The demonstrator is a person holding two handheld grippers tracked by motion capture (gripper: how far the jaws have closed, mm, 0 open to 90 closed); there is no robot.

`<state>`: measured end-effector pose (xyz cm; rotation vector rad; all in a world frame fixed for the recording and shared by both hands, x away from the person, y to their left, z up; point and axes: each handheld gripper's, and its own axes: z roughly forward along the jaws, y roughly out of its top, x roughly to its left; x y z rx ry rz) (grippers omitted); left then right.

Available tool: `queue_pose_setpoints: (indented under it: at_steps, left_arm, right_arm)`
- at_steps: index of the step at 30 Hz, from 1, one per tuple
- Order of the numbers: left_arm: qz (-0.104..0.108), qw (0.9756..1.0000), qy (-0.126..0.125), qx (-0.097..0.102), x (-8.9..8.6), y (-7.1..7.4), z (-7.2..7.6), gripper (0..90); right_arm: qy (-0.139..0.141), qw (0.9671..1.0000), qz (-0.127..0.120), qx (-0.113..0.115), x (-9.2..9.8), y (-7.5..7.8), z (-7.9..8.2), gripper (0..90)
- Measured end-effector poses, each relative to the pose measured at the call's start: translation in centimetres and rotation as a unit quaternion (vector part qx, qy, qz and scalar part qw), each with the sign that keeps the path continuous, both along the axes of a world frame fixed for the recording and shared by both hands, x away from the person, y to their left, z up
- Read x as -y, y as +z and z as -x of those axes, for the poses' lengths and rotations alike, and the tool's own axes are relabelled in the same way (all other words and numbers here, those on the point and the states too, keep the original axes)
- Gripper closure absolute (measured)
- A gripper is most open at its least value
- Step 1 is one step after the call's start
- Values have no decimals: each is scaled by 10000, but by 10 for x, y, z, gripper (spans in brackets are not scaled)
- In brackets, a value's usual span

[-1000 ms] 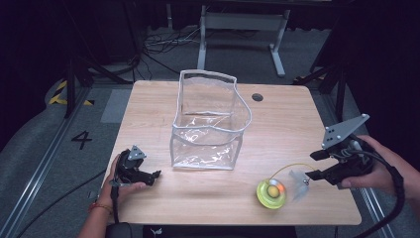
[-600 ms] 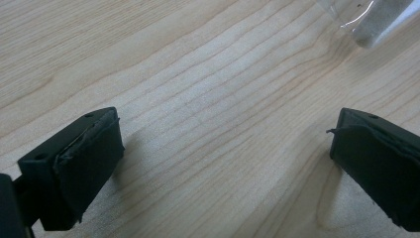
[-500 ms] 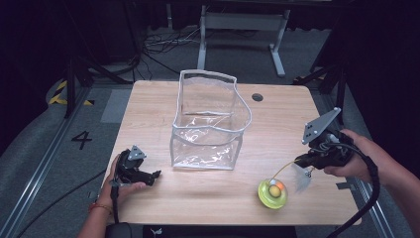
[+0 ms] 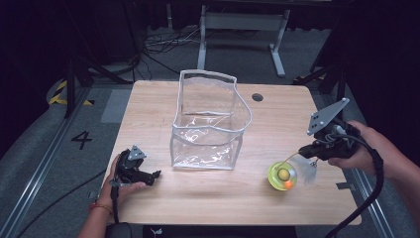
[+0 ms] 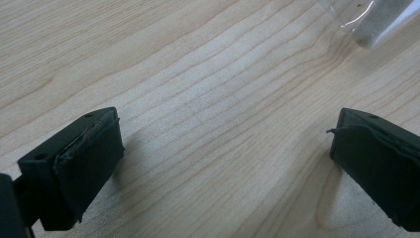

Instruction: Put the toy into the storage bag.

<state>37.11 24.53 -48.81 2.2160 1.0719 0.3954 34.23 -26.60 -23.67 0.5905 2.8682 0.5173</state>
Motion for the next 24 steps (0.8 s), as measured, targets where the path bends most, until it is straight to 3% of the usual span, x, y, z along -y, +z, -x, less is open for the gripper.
queue_pose_setpoints:
  at_steps: [4,10,17,24]
  left_arm:
    - [1,10000,-2,0,0,0,0,4]
    - [0,10000,-2,1,0,0,0,4]
    - [1,10000,-2,1,0,0,0,4]
    - [6,10000,4,1,0,0,0,4]
  right_arm:
    - [16,9999,130,52,1,8,-7,883]
    - [-28,9999,80,139,3,26,-20,883]
    - [0,9993,197,314,2,48,-35,884]
    - [70,9990,322,316,-4,70,-52,884]
